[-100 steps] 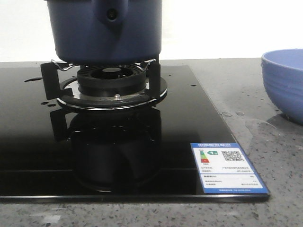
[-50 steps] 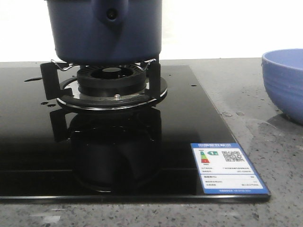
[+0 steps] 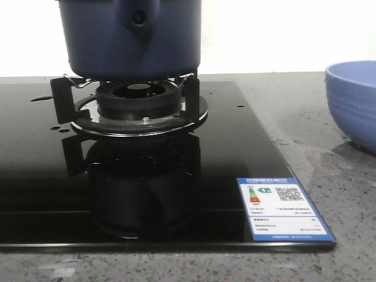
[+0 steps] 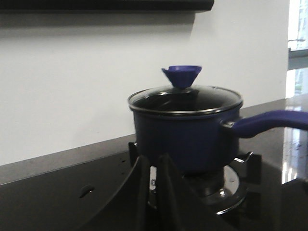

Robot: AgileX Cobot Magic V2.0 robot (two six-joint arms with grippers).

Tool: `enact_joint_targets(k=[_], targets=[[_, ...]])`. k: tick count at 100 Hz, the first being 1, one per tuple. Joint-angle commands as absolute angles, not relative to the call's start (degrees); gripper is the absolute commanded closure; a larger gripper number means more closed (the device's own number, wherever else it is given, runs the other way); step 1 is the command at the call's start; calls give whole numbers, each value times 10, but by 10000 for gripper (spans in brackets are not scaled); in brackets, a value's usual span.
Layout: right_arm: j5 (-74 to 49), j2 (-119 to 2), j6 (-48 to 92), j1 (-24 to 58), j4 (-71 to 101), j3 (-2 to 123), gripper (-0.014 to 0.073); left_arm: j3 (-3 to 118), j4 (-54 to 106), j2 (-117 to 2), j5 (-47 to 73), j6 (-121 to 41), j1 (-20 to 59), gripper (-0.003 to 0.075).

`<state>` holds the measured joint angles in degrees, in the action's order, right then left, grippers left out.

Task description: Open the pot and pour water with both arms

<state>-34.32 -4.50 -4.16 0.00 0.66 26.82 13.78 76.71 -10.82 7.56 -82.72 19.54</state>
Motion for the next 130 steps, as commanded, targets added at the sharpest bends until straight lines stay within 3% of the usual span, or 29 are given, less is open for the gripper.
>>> enact_joint_targets(k=[1, 12, 21, 60, 76, 97, 130], targets=[[-295, -48, -36, -2, 5, 280, 663, 154, 527, -112, 51, -605, 199, 741], [-295, -48, -36, -2, 5, 280, 663, 147, 182, -112, 62, -276, 199, 741], [-295, -48, -36, -2, 5, 280, 663, 124, 66, -112, 61, -143, 196, 741], [-295, -48, -36, -2, 5, 280, 663, -19, 61, 10, 82, -71, 94, 741], [-295, -47, -36, -2, 5, 280, 663, -19, 59, 17, 165, -71, 48, 741], [-295, -47, -36, -2, 5, 280, 663, -19, 61, 17, 162, -71, 1, 741], [-295, -47, -36, -2, 5, 280, 663, -19, 61, 17, 162, -71, -4, 741]])
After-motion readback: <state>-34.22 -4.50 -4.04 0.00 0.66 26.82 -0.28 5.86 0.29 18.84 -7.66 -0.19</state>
